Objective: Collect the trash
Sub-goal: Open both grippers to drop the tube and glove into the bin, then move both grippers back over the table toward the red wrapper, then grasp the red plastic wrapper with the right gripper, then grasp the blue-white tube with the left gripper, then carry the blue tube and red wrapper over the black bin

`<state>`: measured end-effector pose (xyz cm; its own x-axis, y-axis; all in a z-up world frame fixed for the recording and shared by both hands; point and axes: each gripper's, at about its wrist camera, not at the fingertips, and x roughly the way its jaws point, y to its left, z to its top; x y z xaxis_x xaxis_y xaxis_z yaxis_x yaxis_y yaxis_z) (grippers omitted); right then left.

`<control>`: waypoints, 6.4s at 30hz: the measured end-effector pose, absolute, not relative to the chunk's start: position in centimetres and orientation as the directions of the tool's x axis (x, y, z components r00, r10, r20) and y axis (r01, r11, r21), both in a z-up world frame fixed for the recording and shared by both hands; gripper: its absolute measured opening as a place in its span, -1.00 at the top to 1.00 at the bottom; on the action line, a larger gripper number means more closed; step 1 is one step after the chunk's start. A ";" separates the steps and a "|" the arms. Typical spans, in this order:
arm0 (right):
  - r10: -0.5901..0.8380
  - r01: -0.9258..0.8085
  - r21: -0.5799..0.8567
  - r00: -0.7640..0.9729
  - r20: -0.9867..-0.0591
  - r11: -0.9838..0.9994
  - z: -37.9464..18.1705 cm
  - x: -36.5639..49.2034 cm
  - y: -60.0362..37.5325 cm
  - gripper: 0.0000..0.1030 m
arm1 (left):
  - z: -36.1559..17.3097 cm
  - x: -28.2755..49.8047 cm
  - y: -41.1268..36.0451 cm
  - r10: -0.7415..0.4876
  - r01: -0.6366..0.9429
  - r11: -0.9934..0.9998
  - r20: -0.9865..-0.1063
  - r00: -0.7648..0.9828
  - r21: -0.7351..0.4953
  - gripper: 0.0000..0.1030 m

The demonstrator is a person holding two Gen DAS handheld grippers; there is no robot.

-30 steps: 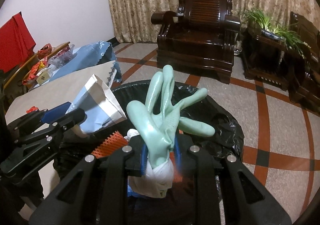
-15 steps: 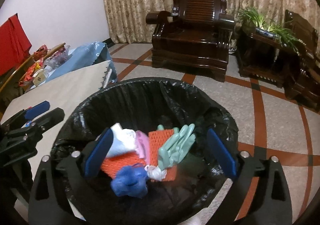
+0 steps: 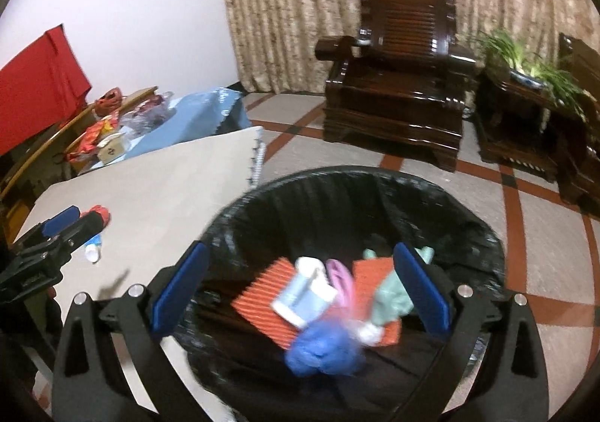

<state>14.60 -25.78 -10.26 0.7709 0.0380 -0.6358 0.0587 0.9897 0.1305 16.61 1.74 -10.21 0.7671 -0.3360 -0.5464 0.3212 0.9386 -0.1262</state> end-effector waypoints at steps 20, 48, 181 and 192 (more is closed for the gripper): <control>0.237 -0.221 0.103 0.755 -0.611 0.970 -10.3 20.7 -9.1 -0.87 | -11.7 16.5 19.6 -0.052 0.020 0.998 -0.549 0.834 -0.064 -0.88; 0.340 -0.409 0.076 0.623 -0.704 0.909 -17.2 30.9 8.1 -0.87 | -17.8 21.4 32.8 0.097 -0.172 0.984 -0.650 0.754 -0.053 -0.86; 0.295 -0.286 0.157 0.539 -0.789 0.945 -19.9 30.4 -2.7 0.18 | -15.7 22.9 19.3 -0.041 -0.020 0.997 -0.696 0.717 -0.080 0.32; 0.340 -0.303 0.175 0.672 -0.658 0.937 -11.4 25.2 -5.7 0.24 | -11.7 20.8 17.2 -0.074 0.021 0.996 -0.648 0.758 -0.089 0.32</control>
